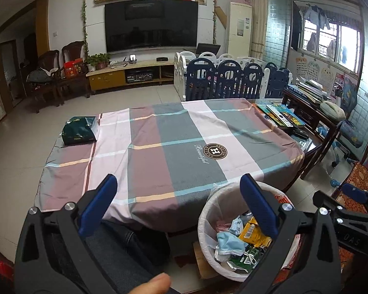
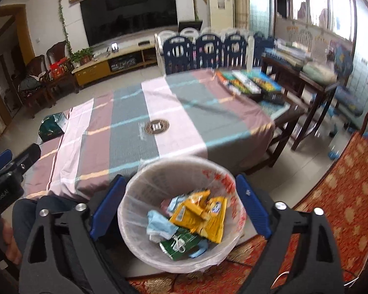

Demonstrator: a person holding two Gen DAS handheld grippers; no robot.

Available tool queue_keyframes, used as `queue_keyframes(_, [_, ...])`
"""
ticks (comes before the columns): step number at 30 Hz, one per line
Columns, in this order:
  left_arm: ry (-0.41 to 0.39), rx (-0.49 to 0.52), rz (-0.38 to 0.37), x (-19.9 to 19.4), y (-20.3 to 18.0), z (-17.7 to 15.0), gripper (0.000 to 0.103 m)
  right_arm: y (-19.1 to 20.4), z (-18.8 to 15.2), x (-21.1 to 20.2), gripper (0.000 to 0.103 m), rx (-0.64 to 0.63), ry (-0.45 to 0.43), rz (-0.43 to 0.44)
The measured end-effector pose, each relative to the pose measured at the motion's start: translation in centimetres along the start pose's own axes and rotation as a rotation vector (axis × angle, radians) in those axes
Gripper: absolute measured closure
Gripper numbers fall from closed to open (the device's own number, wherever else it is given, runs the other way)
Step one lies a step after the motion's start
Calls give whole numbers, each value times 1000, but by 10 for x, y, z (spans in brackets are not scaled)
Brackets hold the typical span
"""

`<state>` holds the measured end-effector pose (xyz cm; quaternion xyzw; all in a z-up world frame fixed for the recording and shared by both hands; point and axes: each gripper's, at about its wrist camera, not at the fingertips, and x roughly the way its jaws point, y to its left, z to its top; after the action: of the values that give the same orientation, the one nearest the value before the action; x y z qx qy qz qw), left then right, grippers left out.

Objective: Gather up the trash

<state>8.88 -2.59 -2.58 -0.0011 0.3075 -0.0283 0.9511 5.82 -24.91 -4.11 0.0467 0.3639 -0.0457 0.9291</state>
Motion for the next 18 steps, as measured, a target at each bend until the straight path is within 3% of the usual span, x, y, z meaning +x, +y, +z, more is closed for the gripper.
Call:
queue_keyframes(3, [-21,-16,16,-13,6,2,3,10,7,-19,3,-37,-55,-38])
queue_keyframes(7, [-52,-23,23,-27,11,3,3,13,10,-32,3,-49,-95,-28])
queue_keyframes(18, [-67,-8,31,-36,10,2,3,15,8,-32,3,-40,-92,-19])
